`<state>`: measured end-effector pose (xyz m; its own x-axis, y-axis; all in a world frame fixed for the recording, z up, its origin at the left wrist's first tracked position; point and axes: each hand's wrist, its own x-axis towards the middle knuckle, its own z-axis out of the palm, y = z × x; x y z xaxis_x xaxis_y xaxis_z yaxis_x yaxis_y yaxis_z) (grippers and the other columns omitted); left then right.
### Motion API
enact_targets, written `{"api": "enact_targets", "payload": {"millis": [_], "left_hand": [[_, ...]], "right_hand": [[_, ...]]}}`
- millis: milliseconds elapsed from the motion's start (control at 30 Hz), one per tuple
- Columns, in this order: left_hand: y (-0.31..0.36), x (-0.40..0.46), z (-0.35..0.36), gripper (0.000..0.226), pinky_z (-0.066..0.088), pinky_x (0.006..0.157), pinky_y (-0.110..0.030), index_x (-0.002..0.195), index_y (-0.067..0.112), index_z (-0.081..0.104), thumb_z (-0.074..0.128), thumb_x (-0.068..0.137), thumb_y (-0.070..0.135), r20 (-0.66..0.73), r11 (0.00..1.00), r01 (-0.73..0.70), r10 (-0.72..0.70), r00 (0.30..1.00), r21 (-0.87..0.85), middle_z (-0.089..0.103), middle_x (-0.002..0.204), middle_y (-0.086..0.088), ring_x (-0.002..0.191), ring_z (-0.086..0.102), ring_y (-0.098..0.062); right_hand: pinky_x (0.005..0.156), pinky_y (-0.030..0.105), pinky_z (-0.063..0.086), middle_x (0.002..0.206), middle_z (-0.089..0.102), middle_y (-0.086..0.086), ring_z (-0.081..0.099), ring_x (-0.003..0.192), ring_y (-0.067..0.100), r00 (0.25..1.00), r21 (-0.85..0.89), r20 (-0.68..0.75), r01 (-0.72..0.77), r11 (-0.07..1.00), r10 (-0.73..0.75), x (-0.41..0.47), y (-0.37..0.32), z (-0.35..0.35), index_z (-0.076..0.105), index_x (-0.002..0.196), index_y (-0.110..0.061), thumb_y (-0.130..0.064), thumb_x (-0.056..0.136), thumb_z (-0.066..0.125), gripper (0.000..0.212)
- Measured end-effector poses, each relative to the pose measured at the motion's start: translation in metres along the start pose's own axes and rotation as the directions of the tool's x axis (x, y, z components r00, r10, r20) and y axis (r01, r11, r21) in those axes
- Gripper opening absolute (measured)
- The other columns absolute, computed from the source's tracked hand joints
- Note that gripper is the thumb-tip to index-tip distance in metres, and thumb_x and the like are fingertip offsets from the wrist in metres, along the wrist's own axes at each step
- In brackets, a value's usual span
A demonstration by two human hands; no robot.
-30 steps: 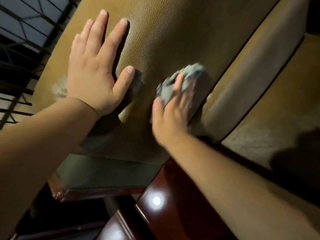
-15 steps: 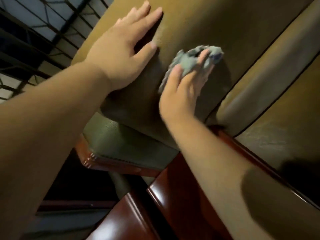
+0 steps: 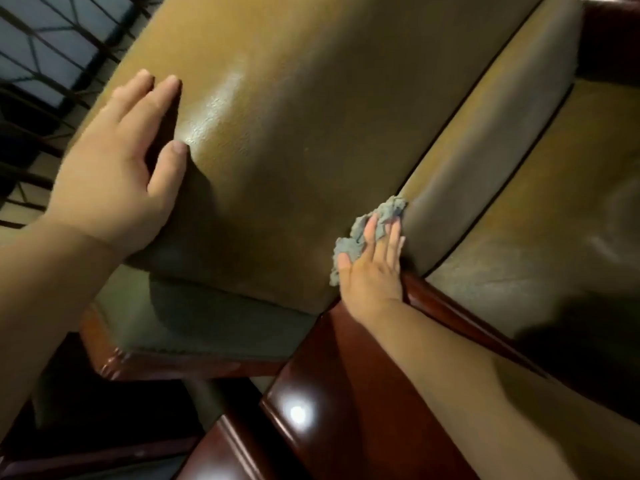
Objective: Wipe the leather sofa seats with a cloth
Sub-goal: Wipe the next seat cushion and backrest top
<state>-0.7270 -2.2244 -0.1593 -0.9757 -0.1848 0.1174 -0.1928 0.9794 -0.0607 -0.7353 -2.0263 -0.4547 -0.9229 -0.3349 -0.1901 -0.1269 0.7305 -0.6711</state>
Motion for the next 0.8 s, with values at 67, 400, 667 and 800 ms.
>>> {"api": "enact_targets", "payload": {"millis": [67,400,667,800], "left_hand": [[0.042,0.019,0.004,0.069,0.015,0.129,-0.053,0.167,0.034,0.022,0.037,0.102,0.052,-0.008,0.997,-0.079,0.079,0.997,0.021,0.020,0.174,0.000,0.161,0.014,-0.023],[0.174,0.194,0.088,0.080,0.043,0.100,-0.060,0.163,0.026,0.028,0.055,0.094,0.058,0.011,0.767,-0.309,0.367,0.930,0.563,0.037,0.155,-0.025,0.132,0.042,-0.053],[0.240,0.197,0.190,0.079,-0.006,0.126,-0.065,0.168,0.033,0.001,-0.002,0.097,0.070,0.417,0.463,-0.648,0.510,0.753,0.605,-0.003,0.176,-0.008,0.162,-0.008,-0.037],[0.262,0.194,0.251,0.082,-0.010,0.127,-0.060,0.167,0.014,-0.005,0.001,0.101,0.063,0.342,0.524,-0.604,0.515,0.786,0.600,0.000,0.176,-0.012,0.162,-0.008,-0.034]], "right_hand": [[0.127,0.046,-0.015,0.170,-0.012,0.023,-0.022,0.156,0.035,0.996,0.031,-0.081,0.044,0.999,-0.042,0.012,-0.010,-0.006,-0.030,0.154,-0.012,-0.056,0.098,0.010,0.081],[0.125,0.057,0.024,0.165,0.018,0.032,0.016,0.155,0.047,0.935,0.149,-0.205,-0.263,0.953,0.290,0.079,0.064,-0.041,0.009,0.161,0.008,-0.046,0.106,0.039,0.082],[0.130,0.050,0.002,0.171,-0.013,0.021,-0.014,0.159,0.032,0.892,0.486,-0.055,-0.369,0.792,0.449,0.159,0.113,-0.078,-0.008,0.163,-0.007,-0.062,0.105,0.014,0.083],[0.129,0.053,0.010,0.170,-0.005,0.027,-0.006,0.159,0.037,0.906,0.483,-0.144,-0.287,0.827,0.398,0.170,0.140,-0.059,0.007,0.163,0.000,-0.058,0.106,0.010,0.082]]}}
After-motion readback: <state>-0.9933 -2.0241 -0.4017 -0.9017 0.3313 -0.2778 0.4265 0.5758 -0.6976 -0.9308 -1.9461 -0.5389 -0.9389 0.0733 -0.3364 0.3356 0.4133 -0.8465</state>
